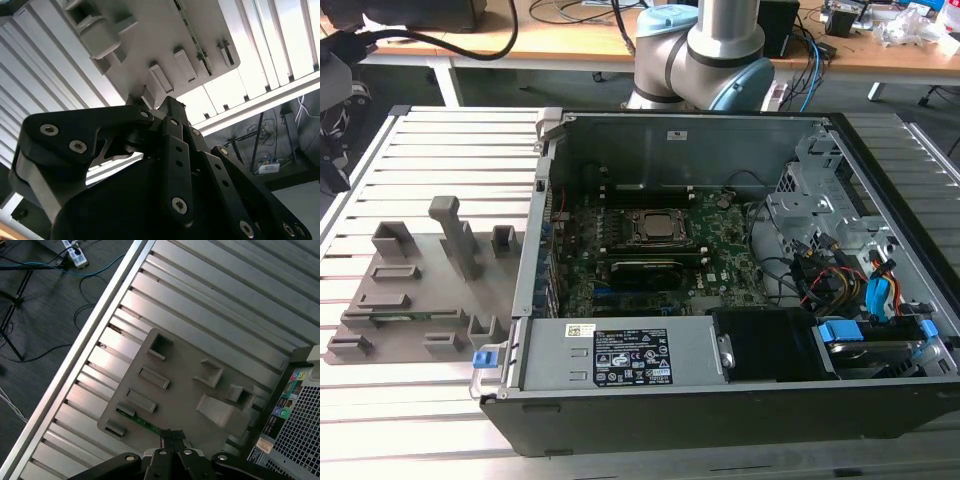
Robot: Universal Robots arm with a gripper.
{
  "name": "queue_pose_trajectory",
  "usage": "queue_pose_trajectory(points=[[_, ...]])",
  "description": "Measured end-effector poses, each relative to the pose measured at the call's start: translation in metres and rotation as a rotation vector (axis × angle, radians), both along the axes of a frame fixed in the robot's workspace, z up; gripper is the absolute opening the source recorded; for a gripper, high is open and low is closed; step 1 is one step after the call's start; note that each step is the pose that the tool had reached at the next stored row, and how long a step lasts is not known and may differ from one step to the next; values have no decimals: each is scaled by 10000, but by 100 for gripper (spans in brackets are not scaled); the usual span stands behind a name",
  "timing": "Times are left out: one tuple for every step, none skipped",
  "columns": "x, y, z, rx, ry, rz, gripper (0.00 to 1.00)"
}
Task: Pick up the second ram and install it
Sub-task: 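Pick up the second ram and move it above second insertion slot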
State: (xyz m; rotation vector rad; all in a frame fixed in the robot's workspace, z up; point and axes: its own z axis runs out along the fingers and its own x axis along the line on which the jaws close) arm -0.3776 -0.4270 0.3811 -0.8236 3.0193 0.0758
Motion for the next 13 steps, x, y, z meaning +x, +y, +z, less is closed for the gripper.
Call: queue_pose_trajectory(points=[[0,0,0,0,0,190,11],[0,0,0,0,0,296,11],[0,0,0,0,0,421,11],[0,0,0,0,1,529,11],[0,0,0,-1,0,617,11],[0,0,0,0,0,726,11],[0,0,0,0,0,823,11],[0,0,0,0,0,995,11],[0,0,0,0,0,1143,11],[0,0,0,-1,0,1375,11],[0,0,0,0,-1,1665,11],[0,0,0,0,0,1889,11],[0,0,0,0,0,2130,11]])
